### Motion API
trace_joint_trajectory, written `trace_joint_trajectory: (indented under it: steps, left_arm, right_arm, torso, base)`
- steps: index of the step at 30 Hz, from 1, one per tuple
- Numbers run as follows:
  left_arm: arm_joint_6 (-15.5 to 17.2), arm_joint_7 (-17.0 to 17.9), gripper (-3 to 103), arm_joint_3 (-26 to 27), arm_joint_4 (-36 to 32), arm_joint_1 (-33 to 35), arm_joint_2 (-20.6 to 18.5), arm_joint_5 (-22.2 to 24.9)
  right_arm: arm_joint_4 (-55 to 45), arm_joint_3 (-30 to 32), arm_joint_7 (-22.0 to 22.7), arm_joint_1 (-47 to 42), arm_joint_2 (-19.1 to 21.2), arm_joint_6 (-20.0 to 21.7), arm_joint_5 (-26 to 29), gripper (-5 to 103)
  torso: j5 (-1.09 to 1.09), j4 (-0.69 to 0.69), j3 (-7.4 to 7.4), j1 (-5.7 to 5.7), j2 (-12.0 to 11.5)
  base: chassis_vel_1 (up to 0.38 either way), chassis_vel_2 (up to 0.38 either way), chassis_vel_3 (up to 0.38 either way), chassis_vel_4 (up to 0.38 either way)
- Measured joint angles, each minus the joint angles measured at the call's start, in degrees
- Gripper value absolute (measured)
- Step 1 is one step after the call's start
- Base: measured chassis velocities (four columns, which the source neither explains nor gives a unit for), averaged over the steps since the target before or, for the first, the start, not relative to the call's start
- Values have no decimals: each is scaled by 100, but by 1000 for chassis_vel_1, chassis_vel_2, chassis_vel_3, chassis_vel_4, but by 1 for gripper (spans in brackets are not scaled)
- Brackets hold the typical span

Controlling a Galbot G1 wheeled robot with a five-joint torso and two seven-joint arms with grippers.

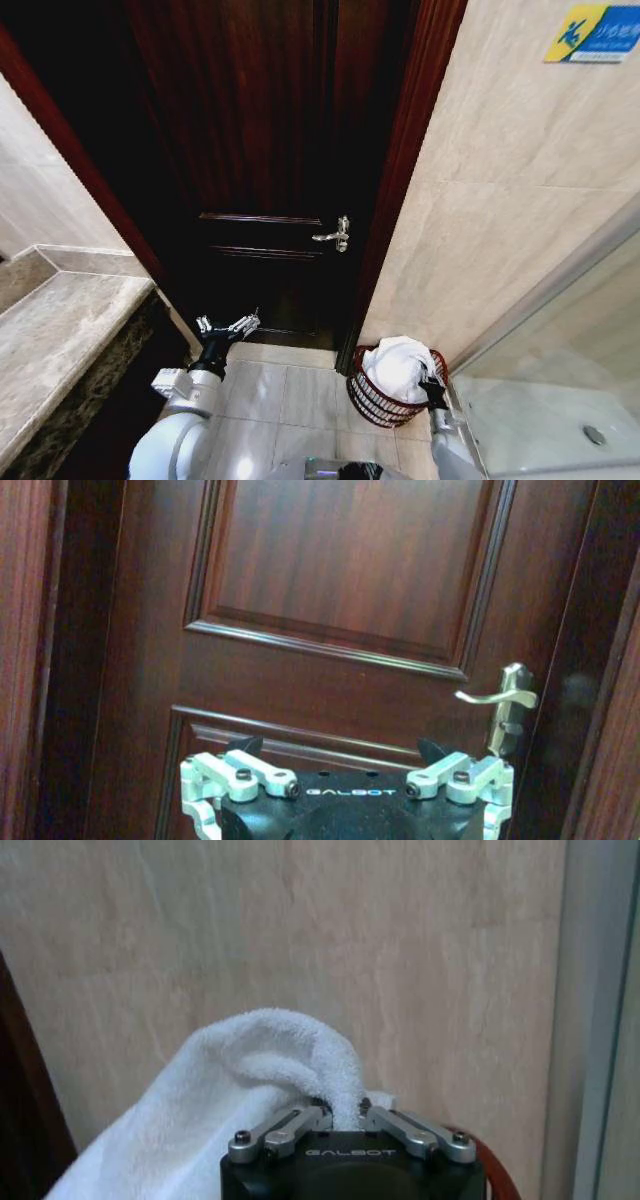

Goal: Discard the used towel into the hamper.

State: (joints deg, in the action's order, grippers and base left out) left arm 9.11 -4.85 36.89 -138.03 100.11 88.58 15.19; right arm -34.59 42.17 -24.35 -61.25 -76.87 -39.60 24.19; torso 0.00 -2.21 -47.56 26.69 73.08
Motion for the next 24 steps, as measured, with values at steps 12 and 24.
trace_joint_trajectory:
  steps: [12, 24]
  left_arm:
    - [0, 0, 100, 0, 0, 0, 0, 0]
    - [0, 0, 100, 0, 0, 0, 0, 0]
  right_arm:
    - [314, 45, -557, 182, 224, 712, -296, 7]
    - [725, 48, -915, 662, 332, 1488, -1037, 7]
  torso:
    - [0, 0, 0, 0, 0]
    - [-1, 0, 0, 0, 0]
  base:
    - [0, 0, 0, 0]
    - [0, 0, 0, 0]
